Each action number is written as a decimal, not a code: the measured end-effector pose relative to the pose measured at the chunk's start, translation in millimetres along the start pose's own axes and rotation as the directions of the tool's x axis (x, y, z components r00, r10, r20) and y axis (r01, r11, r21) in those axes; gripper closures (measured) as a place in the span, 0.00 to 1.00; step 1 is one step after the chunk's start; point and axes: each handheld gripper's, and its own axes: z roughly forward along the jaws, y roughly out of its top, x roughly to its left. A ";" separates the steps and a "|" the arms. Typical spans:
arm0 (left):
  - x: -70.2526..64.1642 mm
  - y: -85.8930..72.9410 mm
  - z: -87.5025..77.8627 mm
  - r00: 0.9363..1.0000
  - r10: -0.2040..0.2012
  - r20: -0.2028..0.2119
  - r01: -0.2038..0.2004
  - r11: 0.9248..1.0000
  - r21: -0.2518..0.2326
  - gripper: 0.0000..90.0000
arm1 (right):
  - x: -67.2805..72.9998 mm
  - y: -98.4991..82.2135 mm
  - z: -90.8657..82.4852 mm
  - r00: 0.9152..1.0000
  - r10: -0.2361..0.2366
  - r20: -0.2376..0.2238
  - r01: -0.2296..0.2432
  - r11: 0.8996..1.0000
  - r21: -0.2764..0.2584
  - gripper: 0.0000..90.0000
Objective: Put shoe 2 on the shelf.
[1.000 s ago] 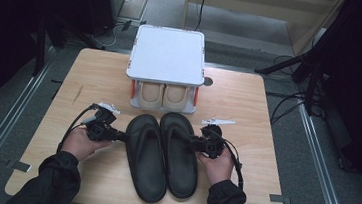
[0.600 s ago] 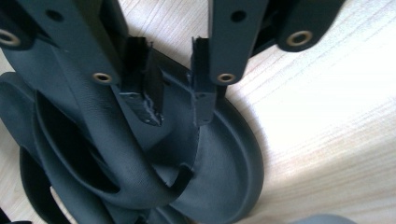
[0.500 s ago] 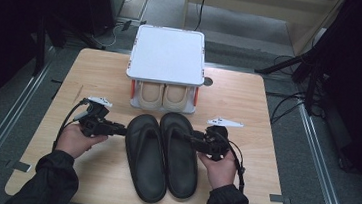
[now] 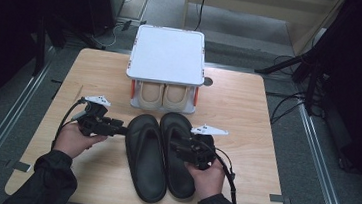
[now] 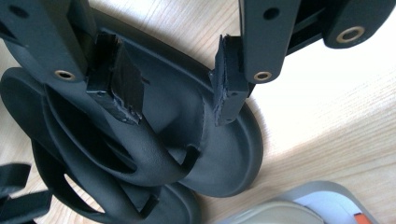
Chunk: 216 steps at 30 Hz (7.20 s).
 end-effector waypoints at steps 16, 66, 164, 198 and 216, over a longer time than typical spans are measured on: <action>4.1 2.8 -2.7 1.000 0.000 -0.015 0.000 1.000 -0.016 0.54 | 25.3 -9.7 26.6 0.999 0.010 0.043 -0.011 1.000 0.025 0.50; 10.7 2.4 -7.8 0.999 -0.022 -0.027 0.021 0.998 -0.059 0.53 | 27.7 -5.0 54.0 0.982 0.138 0.130 -0.149 0.985 0.082 0.84; 19.3 -57.5 -53.7 0.971 -0.188 -0.148 0.173 0.979 -0.111 0.45 | 22.0 181.1 10.0 0.760 -0.369 -0.535 0.550 0.804 0.227 0.83; 19.8 -43.7 -38.2 0.981 -0.158 -0.116 0.149 0.985 -0.083 0.45 | -18.3 261.5 19.7 0.953 -0.217 -0.213 0.271 0.923 0.272 0.83; 20.9 -40.7 -35.5 0.983 -0.146 -0.109 0.138 0.988 -0.073 0.45 | -36.6 296.4 47.4 0.997 -0.057 0.054 0.044 0.976 0.214 0.83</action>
